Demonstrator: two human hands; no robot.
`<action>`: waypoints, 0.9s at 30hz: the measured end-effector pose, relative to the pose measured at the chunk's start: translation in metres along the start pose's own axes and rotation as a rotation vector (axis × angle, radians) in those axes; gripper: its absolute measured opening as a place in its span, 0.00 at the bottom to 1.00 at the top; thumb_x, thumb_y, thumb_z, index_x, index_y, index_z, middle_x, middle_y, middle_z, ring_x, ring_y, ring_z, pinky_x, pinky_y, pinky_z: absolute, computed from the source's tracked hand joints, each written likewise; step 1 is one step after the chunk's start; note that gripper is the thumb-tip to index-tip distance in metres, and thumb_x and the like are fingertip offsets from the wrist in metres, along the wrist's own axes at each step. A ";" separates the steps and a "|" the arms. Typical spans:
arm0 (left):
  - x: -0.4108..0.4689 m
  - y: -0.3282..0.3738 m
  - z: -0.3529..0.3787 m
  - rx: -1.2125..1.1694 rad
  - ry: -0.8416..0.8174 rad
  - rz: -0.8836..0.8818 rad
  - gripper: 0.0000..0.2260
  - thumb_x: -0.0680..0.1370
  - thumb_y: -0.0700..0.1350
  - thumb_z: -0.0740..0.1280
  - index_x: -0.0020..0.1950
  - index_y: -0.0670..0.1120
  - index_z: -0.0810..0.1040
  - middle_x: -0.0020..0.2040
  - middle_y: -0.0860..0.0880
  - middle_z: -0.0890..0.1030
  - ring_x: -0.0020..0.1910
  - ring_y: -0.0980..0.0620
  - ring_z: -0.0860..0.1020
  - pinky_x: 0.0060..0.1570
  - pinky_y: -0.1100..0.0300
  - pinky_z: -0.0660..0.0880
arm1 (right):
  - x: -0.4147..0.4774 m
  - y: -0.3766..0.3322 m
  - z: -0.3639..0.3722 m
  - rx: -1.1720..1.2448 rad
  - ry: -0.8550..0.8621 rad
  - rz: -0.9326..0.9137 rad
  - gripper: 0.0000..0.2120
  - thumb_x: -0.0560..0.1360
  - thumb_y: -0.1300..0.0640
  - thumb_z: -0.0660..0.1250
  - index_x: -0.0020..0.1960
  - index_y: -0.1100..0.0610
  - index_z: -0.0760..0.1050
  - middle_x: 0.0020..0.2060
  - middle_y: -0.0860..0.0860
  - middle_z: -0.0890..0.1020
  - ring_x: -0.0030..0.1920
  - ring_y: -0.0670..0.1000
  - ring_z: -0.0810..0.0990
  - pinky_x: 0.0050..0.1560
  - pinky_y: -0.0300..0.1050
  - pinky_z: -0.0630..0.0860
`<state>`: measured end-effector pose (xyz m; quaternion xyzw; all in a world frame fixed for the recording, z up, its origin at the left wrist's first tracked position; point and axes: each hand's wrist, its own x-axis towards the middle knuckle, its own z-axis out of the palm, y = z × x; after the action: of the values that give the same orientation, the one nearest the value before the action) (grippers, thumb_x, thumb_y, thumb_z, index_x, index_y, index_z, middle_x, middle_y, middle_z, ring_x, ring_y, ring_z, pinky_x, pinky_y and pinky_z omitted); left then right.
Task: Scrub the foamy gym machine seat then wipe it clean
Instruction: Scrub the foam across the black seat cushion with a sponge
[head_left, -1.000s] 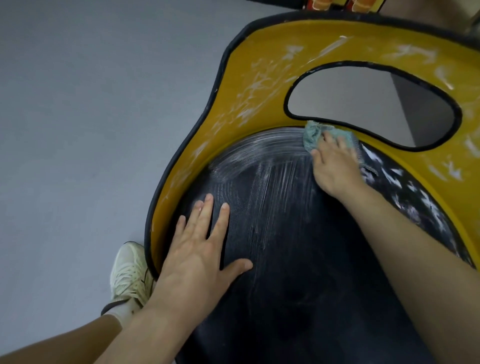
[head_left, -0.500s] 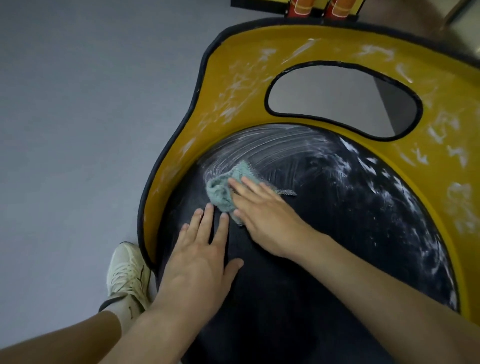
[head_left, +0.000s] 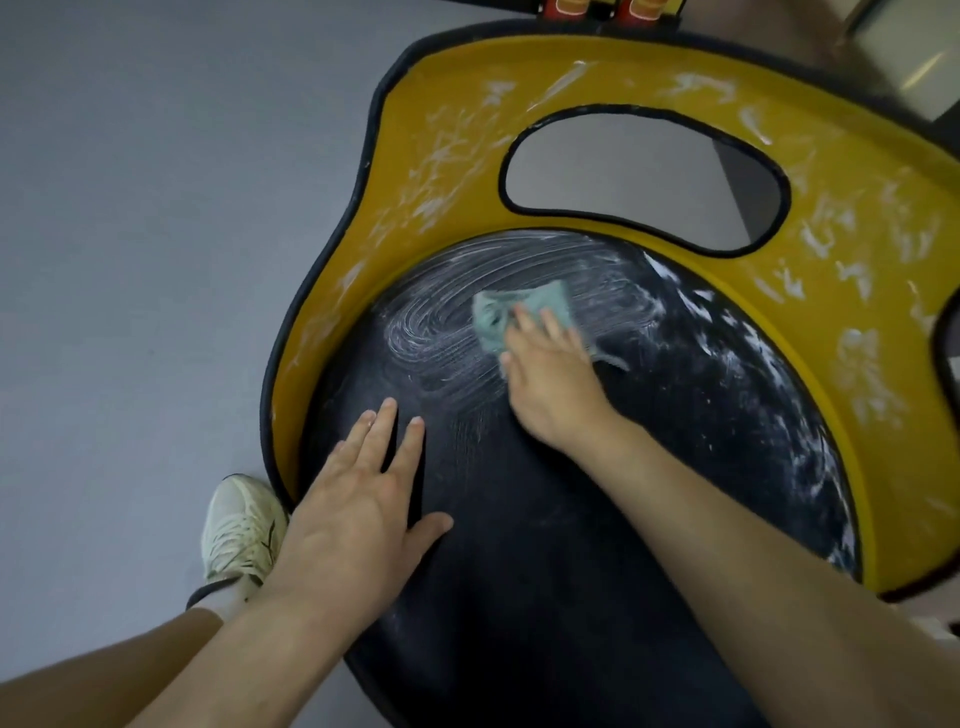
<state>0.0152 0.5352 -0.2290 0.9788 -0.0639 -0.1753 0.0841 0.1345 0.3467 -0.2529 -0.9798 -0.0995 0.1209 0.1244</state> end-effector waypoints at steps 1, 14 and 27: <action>-0.002 -0.001 0.000 0.008 -0.003 0.004 0.41 0.81 0.67 0.54 0.81 0.50 0.34 0.81 0.47 0.32 0.80 0.50 0.35 0.72 0.60 0.33 | -0.009 -0.020 0.006 0.000 -0.016 -0.068 0.24 0.87 0.51 0.48 0.82 0.53 0.54 0.83 0.50 0.51 0.82 0.55 0.45 0.81 0.55 0.40; -0.002 0.003 0.011 -0.031 0.056 -0.008 0.40 0.80 0.68 0.54 0.82 0.52 0.35 0.81 0.46 0.33 0.81 0.49 0.36 0.79 0.55 0.38 | -0.023 0.029 0.000 -0.087 -0.072 -0.135 0.25 0.87 0.49 0.47 0.83 0.49 0.48 0.82 0.46 0.46 0.82 0.50 0.42 0.79 0.51 0.38; 0.013 0.003 0.011 -0.064 0.107 -0.017 0.45 0.76 0.73 0.54 0.82 0.53 0.34 0.81 0.48 0.33 0.80 0.51 0.36 0.78 0.56 0.39 | 0.005 0.047 -0.014 -0.040 -0.007 0.031 0.25 0.86 0.53 0.50 0.83 0.54 0.54 0.83 0.51 0.50 0.82 0.57 0.46 0.81 0.57 0.43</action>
<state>0.0230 0.5283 -0.2426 0.9841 -0.0453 -0.1254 0.1171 0.1501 0.3005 -0.2537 -0.9831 -0.0873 0.1243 0.1027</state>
